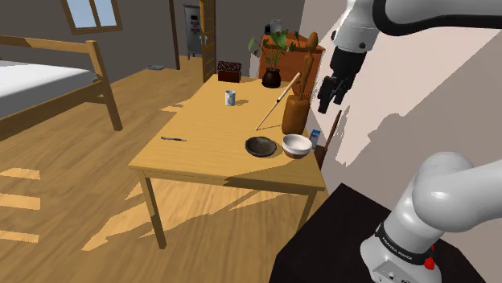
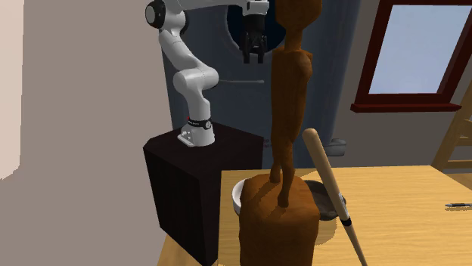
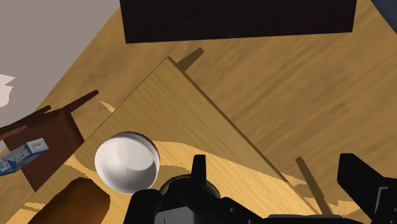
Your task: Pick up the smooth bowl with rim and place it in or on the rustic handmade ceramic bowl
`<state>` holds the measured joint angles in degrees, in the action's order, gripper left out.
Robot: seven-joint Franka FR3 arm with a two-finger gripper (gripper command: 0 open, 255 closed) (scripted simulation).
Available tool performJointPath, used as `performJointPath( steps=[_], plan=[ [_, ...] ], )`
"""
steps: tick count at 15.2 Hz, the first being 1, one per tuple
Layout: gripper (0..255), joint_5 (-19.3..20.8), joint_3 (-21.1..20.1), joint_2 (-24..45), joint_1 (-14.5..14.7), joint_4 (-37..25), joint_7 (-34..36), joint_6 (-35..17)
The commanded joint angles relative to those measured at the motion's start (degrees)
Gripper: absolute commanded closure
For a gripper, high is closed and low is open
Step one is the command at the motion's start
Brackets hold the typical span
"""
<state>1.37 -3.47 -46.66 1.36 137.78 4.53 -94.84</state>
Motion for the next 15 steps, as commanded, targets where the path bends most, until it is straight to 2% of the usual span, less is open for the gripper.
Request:
performJointPath(
  steps=[1,8,15],
  plan=[
    [0,0.0,0.0,0.0,0.0,0.0,0.0,0.0],
    [0,3.6,2.9,8.3,-2.0,5.1,-3.2,-12.8],
    [0,7.2,5.7,20.3,-4.3,6.4,-5.6,-25.6]
  ],
)
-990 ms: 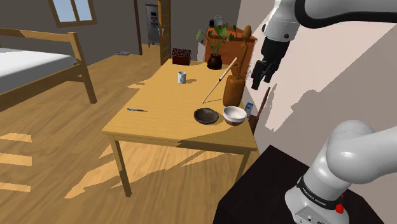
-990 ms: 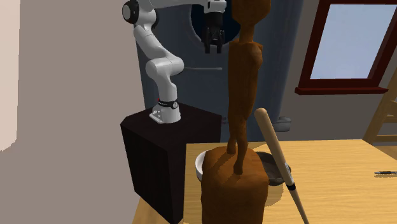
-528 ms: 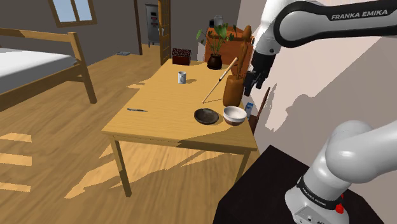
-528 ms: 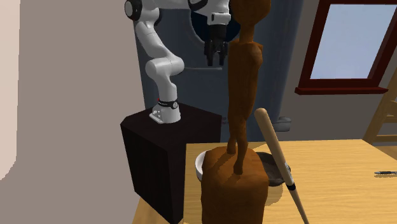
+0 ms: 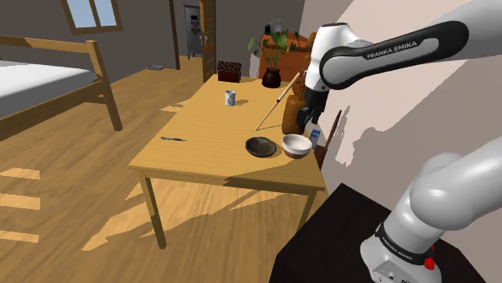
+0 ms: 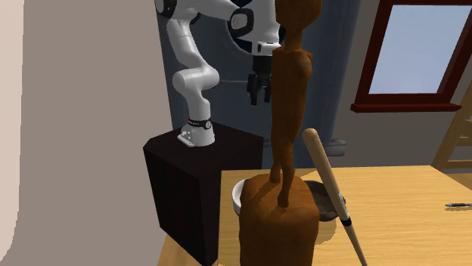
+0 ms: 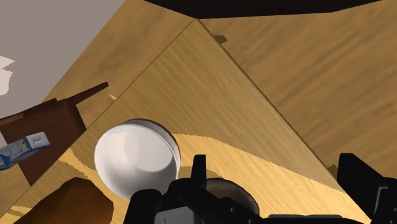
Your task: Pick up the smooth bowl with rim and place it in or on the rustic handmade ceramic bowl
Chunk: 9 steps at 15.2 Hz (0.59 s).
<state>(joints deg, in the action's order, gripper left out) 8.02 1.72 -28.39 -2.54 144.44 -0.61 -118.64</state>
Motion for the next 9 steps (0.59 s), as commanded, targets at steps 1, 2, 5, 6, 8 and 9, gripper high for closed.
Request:
performJointPath(
  steps=[1,2,5,6,8,9],
  plan=[
    [0,1.0,0.8,3.9,-0.7,-0.4,-0.7,-3.6],
    [0,1.5,1.2,5.9,-1.0,-0.6,-1.0,-5.3],
    [0,2.9,2.2,12.2,-2.0,-1.8,-1.8,-10.3],
    [0,3.3,2.6,14.3,-2.3,-2.4,-2.0,-11.8],
    [0,4.1,3.2,18.7,-2.9,-3.7,-2.4,-14.8],
    [0,4.5,3.5,20.9,-3.2,-4.5,-2.7,-16.2]
  ],
)
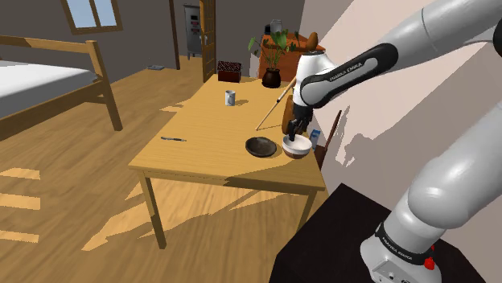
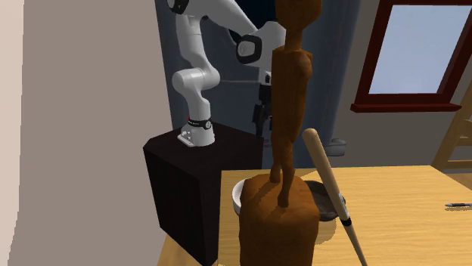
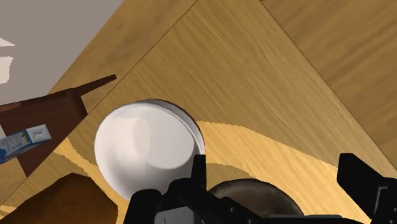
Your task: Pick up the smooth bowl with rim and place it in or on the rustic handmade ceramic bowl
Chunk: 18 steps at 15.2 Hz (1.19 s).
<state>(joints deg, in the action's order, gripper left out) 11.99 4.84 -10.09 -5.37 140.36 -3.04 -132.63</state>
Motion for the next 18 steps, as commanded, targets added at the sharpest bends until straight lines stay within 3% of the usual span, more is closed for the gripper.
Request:
performJointPath(
  steps=[1,10,18],
  plan=[
    [0,0.9,0.7,4.8,-0.7,-1.3,-0.4,-3.5],
    [0,2.6,2.8,25.0,-3.1,-12.3,-2.6,-12.7],
    [0,3.1,3.2,30.2,-3.7,-12.6,-2.3,-17.6]
  ],
)
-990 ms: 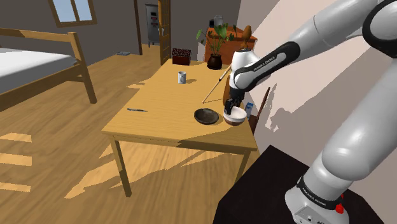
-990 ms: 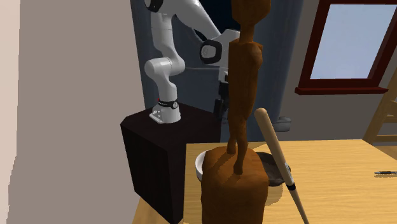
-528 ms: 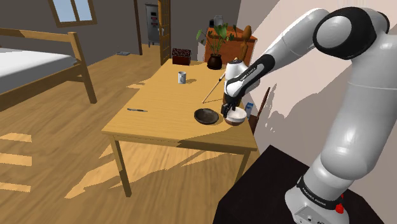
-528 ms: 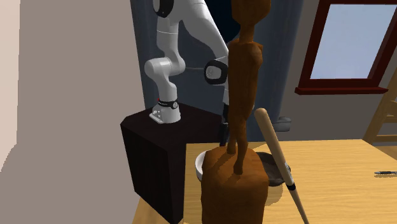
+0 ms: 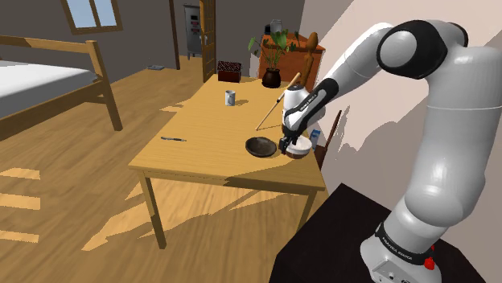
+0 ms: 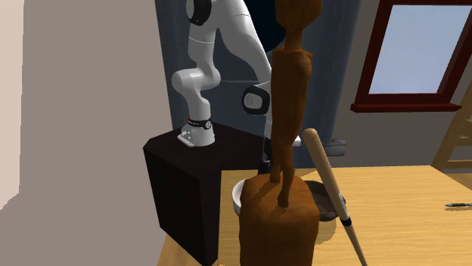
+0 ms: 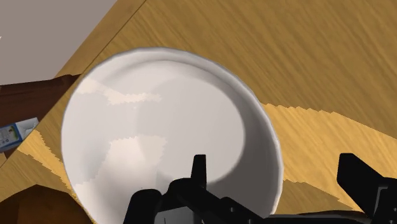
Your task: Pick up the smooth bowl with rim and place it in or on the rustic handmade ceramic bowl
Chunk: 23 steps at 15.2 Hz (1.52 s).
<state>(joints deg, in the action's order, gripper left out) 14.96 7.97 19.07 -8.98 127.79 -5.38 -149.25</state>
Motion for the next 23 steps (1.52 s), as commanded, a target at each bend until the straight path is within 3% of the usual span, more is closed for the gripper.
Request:
performJointPath(
  steps=[1,8,9,18,23],
  plan=[
    [0,0.1,0.1,1.0,-0.1,0.0,0.0,-1.0],
    [0,0.1,0.1,1.0,-0.1,-0.1,0.0,-1.0],
    [255,0.1,0.1,1.0,-0.1,-0.1,0.0,-1.0],
    [255,0.1,0.1,1.0,-0.1,-0.1,0.0,-1.0],
    [255,-0.3,-0.1,-2.3,-0.2,0.0,-0.8,2.2]
  ],
)
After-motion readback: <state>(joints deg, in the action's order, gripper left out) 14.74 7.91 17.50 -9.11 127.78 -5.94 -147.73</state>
